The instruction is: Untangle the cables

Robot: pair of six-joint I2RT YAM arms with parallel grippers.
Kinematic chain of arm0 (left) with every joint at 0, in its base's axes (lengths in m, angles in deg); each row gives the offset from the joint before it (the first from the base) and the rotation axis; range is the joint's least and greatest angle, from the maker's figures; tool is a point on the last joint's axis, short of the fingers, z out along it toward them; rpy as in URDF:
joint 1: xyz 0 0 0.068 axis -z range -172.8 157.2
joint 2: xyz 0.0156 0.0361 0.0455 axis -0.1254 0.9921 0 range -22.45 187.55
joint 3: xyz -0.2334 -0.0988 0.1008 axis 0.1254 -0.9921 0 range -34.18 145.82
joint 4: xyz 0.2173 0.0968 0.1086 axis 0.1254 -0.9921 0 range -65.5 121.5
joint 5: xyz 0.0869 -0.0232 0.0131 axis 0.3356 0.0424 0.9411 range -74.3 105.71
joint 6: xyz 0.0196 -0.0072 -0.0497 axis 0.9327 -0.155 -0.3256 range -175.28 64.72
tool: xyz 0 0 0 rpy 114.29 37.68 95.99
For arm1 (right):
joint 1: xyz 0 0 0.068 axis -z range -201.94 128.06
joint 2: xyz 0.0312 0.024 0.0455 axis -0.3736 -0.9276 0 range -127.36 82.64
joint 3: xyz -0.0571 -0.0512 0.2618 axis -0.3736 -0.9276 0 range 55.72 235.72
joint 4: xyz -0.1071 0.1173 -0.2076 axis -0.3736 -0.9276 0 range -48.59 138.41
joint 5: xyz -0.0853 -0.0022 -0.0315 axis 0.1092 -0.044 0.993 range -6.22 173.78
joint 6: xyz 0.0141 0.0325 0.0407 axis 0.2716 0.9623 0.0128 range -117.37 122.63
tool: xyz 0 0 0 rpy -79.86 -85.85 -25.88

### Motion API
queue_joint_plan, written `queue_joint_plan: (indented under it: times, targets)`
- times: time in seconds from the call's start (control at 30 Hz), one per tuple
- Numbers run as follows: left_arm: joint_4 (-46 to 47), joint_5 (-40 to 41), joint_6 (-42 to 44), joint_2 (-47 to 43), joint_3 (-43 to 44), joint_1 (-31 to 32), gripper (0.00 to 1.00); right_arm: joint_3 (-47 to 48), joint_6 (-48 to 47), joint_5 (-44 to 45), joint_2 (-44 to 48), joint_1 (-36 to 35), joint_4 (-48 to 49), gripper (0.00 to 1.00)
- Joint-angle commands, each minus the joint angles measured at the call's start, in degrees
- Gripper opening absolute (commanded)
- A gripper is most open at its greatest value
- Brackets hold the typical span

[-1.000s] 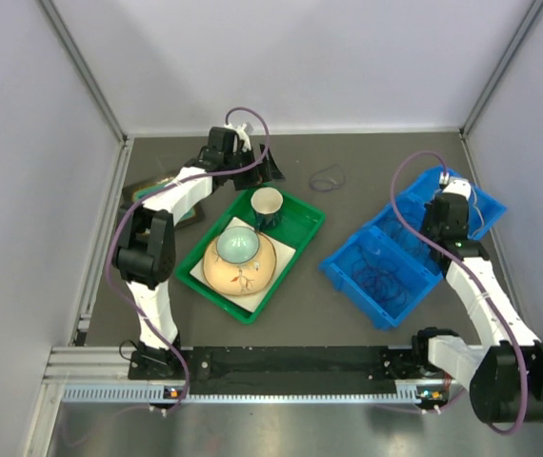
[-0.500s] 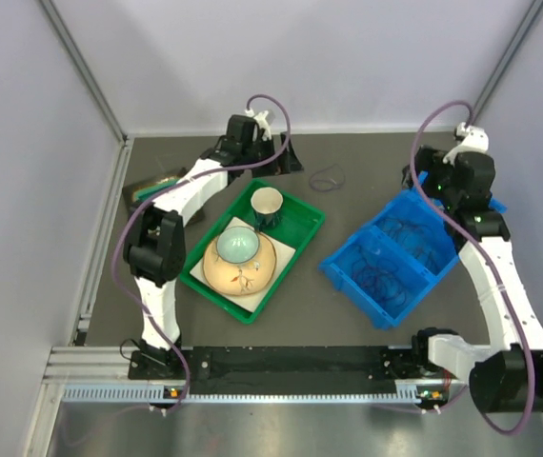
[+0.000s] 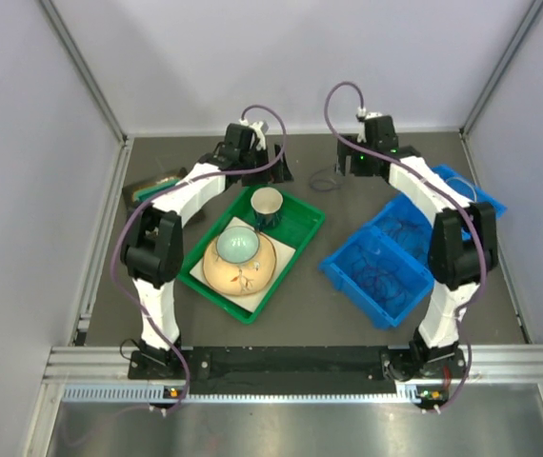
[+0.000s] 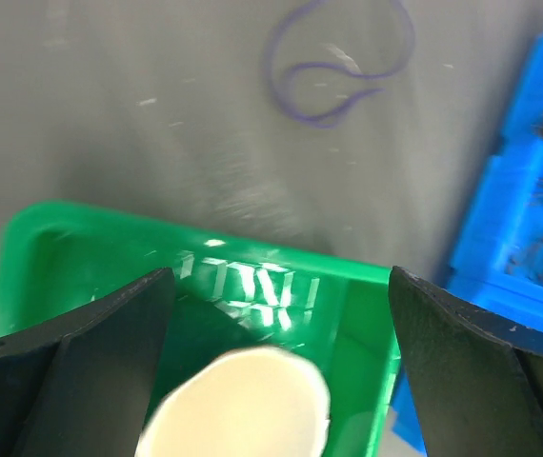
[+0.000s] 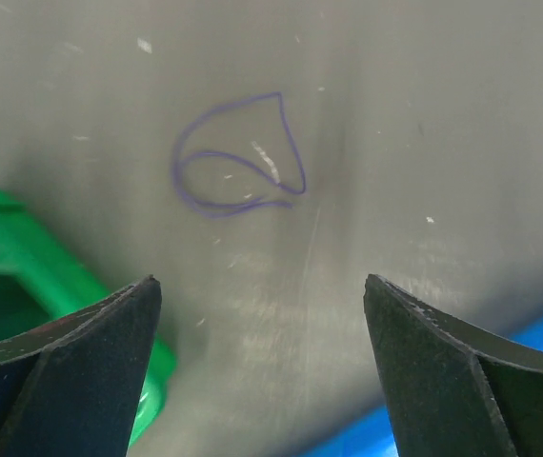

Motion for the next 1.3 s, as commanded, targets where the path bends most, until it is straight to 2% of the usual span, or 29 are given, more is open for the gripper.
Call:
queue_joint_plan:
  times: [0.0, 0.07, 0.13, 0.23, 0.33, 0.47, 0.63, 0.73, 0.77, 0.83, 0.87, 0.9, 0.93, 0.97, 1.13, 1.27]
  targets:
    - [-0.2, 5.9, 0.9, -7.9, -3.1, -1.9, 0.99, 7.5, -4.7, 1.8, -7.9, -0.5, -2.0, 0.86]
    - [0.6, 5.6, 0.6, -8.8, -4.7, -2.6, 0.99, 8.5, -7.0, -0.3, -10.9, -1.3, -1.7, 0.86]
    - [0.7, 5.1, 0.4, -9.0, -4.7, -3.3, 0.99, 7.7, -11.3, 0.7, -11.6, -2.9, 1.8, 0.84]
    - [0.9, 4.7, 0.2, -9.4, -4.7, -3.4, 0.99, 8.1, -12.9, 0.7, -14.2, -4.2, 3.8, 0.81]
    - [0.8, 4.0, 0.6, -9.3, -4.8, -3.5, 0.99, 12.9, -12.9, 0.6, -18.5, -4.2, 1.5, 0.8]
    - [0.2, 0.5, 1.0, -8.1, -3.6, -3.5, 0.99, 19.3, -12.9, 0.3, -23.2, -4.2, -1.5, 0.84]
    - [0.4, -0.9, 0.6, -7.6, -3.4, -3.5, 0.99, 23.9, -12.9, 3.8, -28.1, -4.5, -4.2, 0.81]
    - [0.4, -1.5, 0.9, -7.4, -3.4, -3.6, 0.99, 26.0, -12.7, 3.2, -29.7, -4.5, -6.3, 0.71]
    - [0.3, -1.8, 0.8, -7.2, -3.4, -3.5, 0.99, 26.2, -12.5, 3.1, -30.0, -4.5, -6.5, 0.62]
    - [0.2, -2.2, 0.7, -6.9, -3.4, -3.5, 0.99, 26.2, -11.9, 2.8, -30.1, -4.5, -6.5, 0.52]
    - [0.2, -2.2, 0.7, -6.8, -3.4, -3.6, 0.99, 26.1, -11.5, 2.8, -30.0, -4.5, -6.5, 0.37]
    - [0.1, -2.1, 0.6, -6.8, -3.5, -3.5, 0.99, 26.0, -10.8, 2.5, -29.8, -4.5, -6.5, 0.28]
    - [0.0, -2.1, 0.5, -6.7, -3.7, -3.5, 0.99, 25.9, -10.6, 2.2, -29.3, -4.5, -6.6, 0.06]
    - [-0.1, -2.1, 0.5, -6.7, -3.8, -3.5, 0.99, 25.5, -10.3, 2.3, -28.9, -4.5, -6.5, 0.0]
    - [-0.1, -1.5, 0.6, -7.4, -3.6, -3.5, 0.99, 22.7, -7.9, 3.5, -22.4, -4.5, -6.4, 0.0]
    - [-0.2, -0.8, 0.7, -8.1, -3.5, -3.5, 0.99, 19.0, -6.0, 4.9, -10.6, -4.6, -5.2, 0.0]
